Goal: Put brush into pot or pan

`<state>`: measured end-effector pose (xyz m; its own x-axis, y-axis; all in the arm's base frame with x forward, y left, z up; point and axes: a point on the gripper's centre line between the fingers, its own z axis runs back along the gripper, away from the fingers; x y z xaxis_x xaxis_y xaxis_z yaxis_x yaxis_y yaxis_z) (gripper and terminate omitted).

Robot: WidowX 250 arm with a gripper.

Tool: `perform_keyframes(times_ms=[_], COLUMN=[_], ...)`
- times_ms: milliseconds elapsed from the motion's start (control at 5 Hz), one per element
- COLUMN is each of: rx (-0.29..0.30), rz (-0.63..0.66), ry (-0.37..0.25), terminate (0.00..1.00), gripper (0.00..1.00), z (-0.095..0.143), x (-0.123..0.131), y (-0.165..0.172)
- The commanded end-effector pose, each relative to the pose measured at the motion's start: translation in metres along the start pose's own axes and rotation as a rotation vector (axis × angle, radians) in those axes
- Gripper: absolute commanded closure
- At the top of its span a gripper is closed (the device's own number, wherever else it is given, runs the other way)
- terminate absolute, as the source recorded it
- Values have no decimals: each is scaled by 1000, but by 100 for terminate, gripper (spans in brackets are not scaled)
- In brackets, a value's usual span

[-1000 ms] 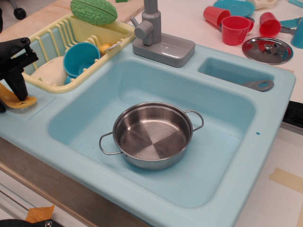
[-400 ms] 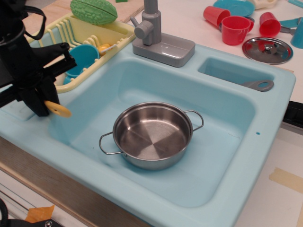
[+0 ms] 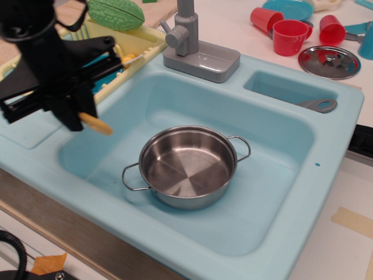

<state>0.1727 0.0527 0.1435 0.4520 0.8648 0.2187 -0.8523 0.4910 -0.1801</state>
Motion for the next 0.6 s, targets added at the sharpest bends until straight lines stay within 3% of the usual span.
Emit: perform_keyframes(times_ms=[0,200,400], rx=[-89,-166,-250], rz=[-106,-143,-125], ry=[-2,-4,4], terminate=[0,0,100], gripper=[100,100,100], z=[7,6,-3], x=[-10,-26,-44], y=[-39,-58,-75])
